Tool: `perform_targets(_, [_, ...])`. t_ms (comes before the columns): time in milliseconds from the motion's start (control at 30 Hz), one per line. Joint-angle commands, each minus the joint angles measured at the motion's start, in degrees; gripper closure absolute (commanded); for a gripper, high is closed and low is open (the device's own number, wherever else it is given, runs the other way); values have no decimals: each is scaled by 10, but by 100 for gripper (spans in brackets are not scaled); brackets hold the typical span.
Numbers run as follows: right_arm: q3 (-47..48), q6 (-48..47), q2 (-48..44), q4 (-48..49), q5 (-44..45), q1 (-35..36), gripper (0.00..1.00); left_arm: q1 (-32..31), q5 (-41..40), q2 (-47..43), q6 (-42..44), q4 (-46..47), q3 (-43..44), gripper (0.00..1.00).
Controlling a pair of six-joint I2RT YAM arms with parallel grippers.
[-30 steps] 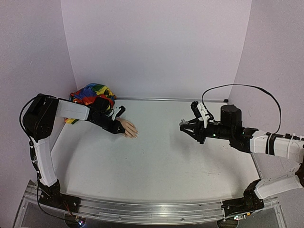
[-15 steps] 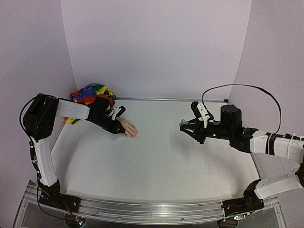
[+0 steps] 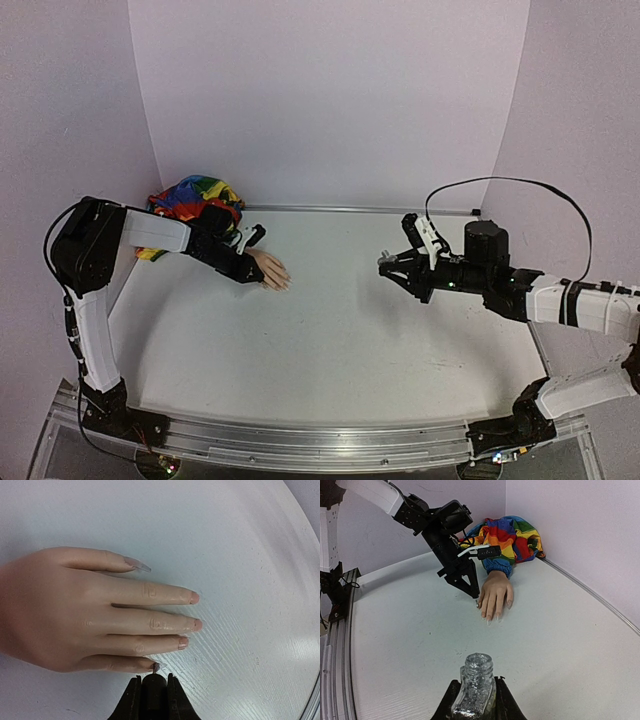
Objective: Paint the nails
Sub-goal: Paint the nail with the hand.
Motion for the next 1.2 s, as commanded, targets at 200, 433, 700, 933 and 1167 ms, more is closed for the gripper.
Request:
perform_targets(200, [5, -3, -14, 22, -9, 1, 100, -6, 1, 5, 15, -2, 33, 100])
perform_targets(433, [5, -2, -14, 22, -10, 1, 100, -11, -3, 9, 20, -10, 38, 100])
perform_targets(700, [7, -2, -11, 22, -11, 1, 100, -12, 1, 10, 23, -15, 39, 100])
perform_targets(933, [8, -2, -7, 22, -12, 2, 100, -13, 18, -3, 32, -11, 28, 100])
perform_targets(1167, [8, -1, -7, 22, -15, 1, 100, -10, 9, -23, 25, 18, 1, 100])
